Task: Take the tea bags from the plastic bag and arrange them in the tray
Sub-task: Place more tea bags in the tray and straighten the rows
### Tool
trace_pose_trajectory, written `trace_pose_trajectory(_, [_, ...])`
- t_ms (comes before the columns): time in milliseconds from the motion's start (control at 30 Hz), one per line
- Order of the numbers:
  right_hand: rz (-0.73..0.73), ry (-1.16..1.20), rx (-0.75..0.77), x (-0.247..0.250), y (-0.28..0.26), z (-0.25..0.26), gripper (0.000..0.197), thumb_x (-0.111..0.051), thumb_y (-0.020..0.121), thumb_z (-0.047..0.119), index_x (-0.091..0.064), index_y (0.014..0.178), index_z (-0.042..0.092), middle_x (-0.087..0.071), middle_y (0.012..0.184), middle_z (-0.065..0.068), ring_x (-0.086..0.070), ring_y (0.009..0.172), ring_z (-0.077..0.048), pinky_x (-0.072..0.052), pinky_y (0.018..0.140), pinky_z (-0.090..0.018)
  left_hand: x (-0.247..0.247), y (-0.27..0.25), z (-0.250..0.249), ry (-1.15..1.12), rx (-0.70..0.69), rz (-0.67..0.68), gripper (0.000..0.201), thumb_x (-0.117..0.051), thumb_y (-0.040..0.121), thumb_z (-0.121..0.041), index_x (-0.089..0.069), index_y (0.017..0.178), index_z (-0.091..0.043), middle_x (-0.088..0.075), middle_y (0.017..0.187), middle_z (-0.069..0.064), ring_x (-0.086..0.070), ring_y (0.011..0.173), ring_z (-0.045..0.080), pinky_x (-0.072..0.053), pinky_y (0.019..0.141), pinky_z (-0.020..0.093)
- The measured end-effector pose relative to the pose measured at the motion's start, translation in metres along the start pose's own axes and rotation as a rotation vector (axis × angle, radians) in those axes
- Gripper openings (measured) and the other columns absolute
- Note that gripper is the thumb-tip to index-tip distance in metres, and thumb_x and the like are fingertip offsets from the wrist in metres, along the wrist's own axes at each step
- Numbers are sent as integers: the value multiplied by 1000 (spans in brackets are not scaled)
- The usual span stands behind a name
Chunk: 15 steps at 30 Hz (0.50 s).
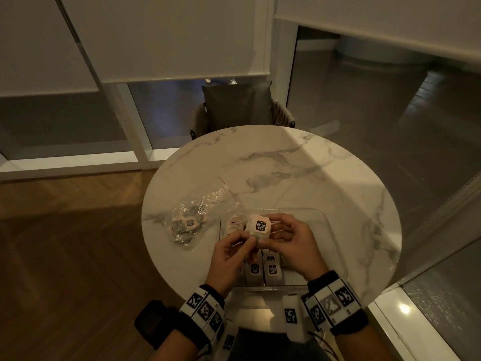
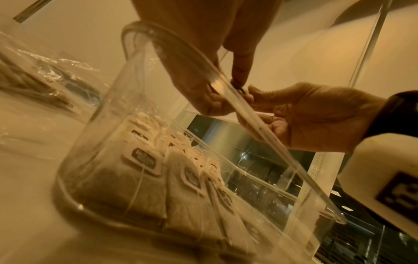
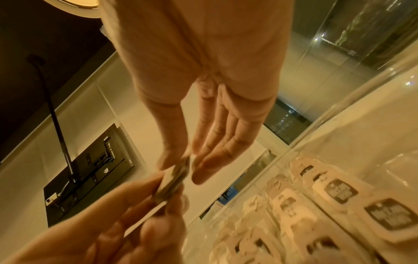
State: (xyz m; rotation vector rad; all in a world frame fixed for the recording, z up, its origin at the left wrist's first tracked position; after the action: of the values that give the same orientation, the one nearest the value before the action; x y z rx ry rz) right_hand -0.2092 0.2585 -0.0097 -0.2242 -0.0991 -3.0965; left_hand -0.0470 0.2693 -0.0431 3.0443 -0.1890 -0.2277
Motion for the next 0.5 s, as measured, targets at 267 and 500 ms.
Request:
trace_pose_trajectory(267, [225, -501, 104, 31, 24, 36, 5, -81, 78, 26, -77, 78, 22, -73, 75, 7, -64, 68, -3, -51, 63, -18, -5, -3, -5, -42, 16, -39, 20, -66, 87, -12, -69, 99, 4, -69, 77, 6, -64, 65, 15, -54, 63, 27])
trace_pose_trajectory(500, [631, -1150, -134, 51, 40, 28, 22, -81, 71, 22, -62, 62, 29, -63, 65, 13, -59, 65, -4, -52, 67, -24, -5, -2, -2, -2, 44, -40, 16, -64, 89, 3, -66, 104, -2, -66, 79, 13, -64, 62, 18, -54, 63, 26])
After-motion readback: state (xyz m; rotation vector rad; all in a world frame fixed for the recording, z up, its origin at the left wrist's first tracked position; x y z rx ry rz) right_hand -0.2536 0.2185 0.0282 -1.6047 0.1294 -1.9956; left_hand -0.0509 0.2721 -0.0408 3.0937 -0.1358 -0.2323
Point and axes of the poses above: each hand's wrist, its own y-axis towards the middle knuckle, its own x-axis out of the back of the hand, z = x × y, the point moved 2 cm from there along y, towards the middle knuckle
